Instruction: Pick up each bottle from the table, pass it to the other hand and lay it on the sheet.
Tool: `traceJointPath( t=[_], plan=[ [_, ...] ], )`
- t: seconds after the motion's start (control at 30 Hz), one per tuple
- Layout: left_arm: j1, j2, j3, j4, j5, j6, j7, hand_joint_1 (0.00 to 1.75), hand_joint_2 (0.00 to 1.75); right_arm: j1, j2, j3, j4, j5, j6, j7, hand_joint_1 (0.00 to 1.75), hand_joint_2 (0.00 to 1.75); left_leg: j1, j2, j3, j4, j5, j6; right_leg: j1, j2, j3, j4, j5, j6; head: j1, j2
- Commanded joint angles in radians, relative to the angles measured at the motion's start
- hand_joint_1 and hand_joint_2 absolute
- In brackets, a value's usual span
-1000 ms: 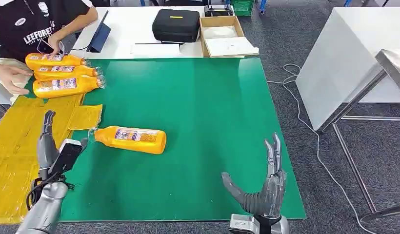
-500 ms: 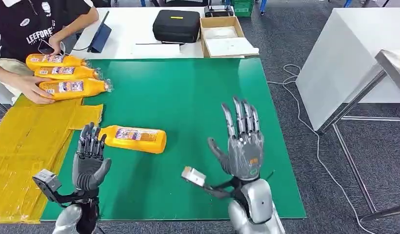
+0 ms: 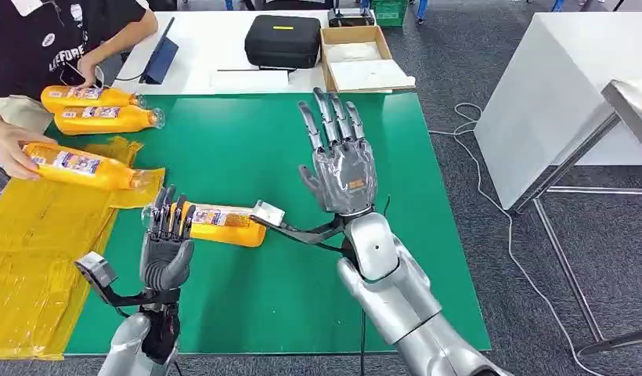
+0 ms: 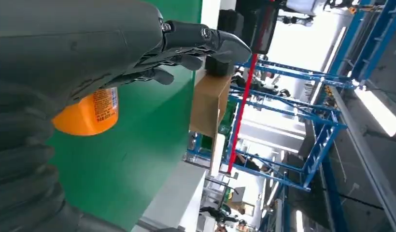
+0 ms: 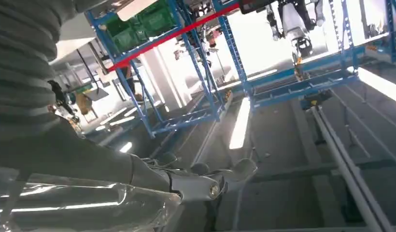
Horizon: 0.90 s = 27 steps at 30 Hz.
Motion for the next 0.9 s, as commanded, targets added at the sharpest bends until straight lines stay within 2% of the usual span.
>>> traceJointPath(
  t=[0.03, 0.13, 0.17, 0.2, 0.23, 0.33, 0.37, 0.4, 0.5, 0.73, 0.8, 0.9],
  plan=[
    [-0.054, -0.03, 0.015, 0.118, -0.007, -0.011, -0.005, 0.0, 1.75, -0.082, 0.014, -0.063, 0.154, -0.054, -0.042, -0.079, 0.0, 1.75, 0.0, -0.003, 0.004, -0.001, -0.001, -0.002, 0.0, -0.003, 0.005, -0.001, -0.001, -0.001, 0.0, 0.0],
    [-0.054, -0.047, 0.011, 0.112, -0.024, -0.017, -0.005, 0.0, 1.75, -0.12, 0.107, -0.312, 0.297, -0.225, -0.042, -0.285, 0.0, 1.75, -0.001, -0.002, 0.001, 0.0, 0.0, -0.001, -0.001, -0.003, 0.001, 0.0, -0.001, -0.001, 0.0, 0.0],
    [-0.057, -0.05, 0.01, 0.111, -0.027, -0.016, -0.005, 0.0, 1.75, -0.149, 0.127, -0.351, 0.37, -0.313, -0.042, -0.325, 0.0, 1.75, -0.001, -0.002, 0.0, 0.0, 0.0, -0.001, -0.001, -0.002, 0.001, 0.001, -0.001, -0.001, 0.0, 0.0],
    [-0.061, -0.055, 0.011, 0.108, -0.033, -0.013, -0.005, 0.0, 1.75, -0.204, 0.127, -0.325, 0.479, -0.507, -0.03, -0.383, 0.0, 1.75, -0.001, -0.002, 0.001, 0.0, 0.0, -0.002, -0.001, -0.003, 0.001, 0.0, -0.001, -0.001, 0.0, 0.0],
    [-0.063, -0.058, 0.012, 0.105, -0.037, -0.01, -0.005, 0.0, 1.75, -0.225, 0.127, -0.298, 0.507, -0.588, -0.001, -0.396, 0.0, 1.75, -0.001, -0.001, 0.0, 0.0, 0.0, -0.001, -0.001, -0.001, 0.0, 0.001, 0.0, -0.001, 0.0, 0.0],
    [-0.063, -0.059, 0.013, 0.103, -0.039, -0.009, -0.004, 0.0, 1.75, -0.236, 0.127, -0.278, 0.522, -0.61, -0.01, -0.394, 0.0, 1.75, 0.0, -0.002, 0.001, 0.0, 0.0, -0.001, 0.0, -0.002, 0.001, 0.0, 0.0, -0.001, 0.0, 0.0],
    [-0.064, -0.059, 0.015, 0.1, -0.043, -0.006, -0.004, 0.0, 1.75, -0.242, 0.127, -0.259, 0.53, -0.696, 0.038, -0.393, 0.0, 1.75, 0.0, -0.003, 0.002, 0.0, 0.001, -0.002, 0.0, -0.004, 0.002, 0.0, -0.001, -0.001, 0.001, 0.0],
    [-0.067, -0.06, 0.019, 0.101, -0.049, -0.003, -0.003, 0.0, 1.75, -0.253, 0.127, -0.248, 0.54, -0.846, 0.189, -0.396, 0.0, 1.75, 0.0, -0.002, 0.002, 0.0, 0.001, -0.001, 0.0, -0.003, 0.002, 0.0, 0.0, -0.001, 0.001, 0.0],
    [-0.071, -0.06, 0.023, 0.113, -0.054, -0.001, -0.002, 0.0, 1.75, -0.273, 0.127, -0.193, 0.571, -0.992, 0.33, -0.37, 0.0, 1.75, 0.0, 0.0, 0.002, 0.0, 0.0, -0.002, 0.0, 0.0, 0.002, 0.0, 0.0, 0.0, 0.0, 0.0],
    [-0.073, -0.076, 0.012, 0.131, -0.064, 0.004, -0.012, 0.0, 1.75, -0.27, 0.127, -0.095, 0.579, -1.187, 0.452, -0.361, 0.0, 1.75, 0.0, -0.002, 0.001, 0.0, 0.001, -0.001, 0.0, -0.002, 0.001, 0.0, 0.001, 0.0, 0.0, 0.0],
    [-0.071, -0.08, 0.013, 0.124, -0.063, 0.005, -0.012, 0.0, 1.75, -0.273, 0.127, -0.068, 0.578, -1.194, 0.458, -0.356, 0.0, 1.75, 0.0, -0.003, 0.004, 0.0, 0.0, -0.002, 0.0, -0.004, 0.004, 0.0, -0.001, -0.001, 0.0, 0.0],
    [-0.074, -0.084, 0.017, 0.123, -0.066, 0.01, -0.004, 0.0, 1.75, -0.278, 0.127, -0.012, 0.572, -1.236, 0.5, -0.338, 0.0, 1.75, 0.0, -0.001, 0.0, 0.0, 0.001, -0.001, 0.0, -0.002, 0.0, 0.0, 0.001, 0.0, 0.0, 0.0]
  ],
)
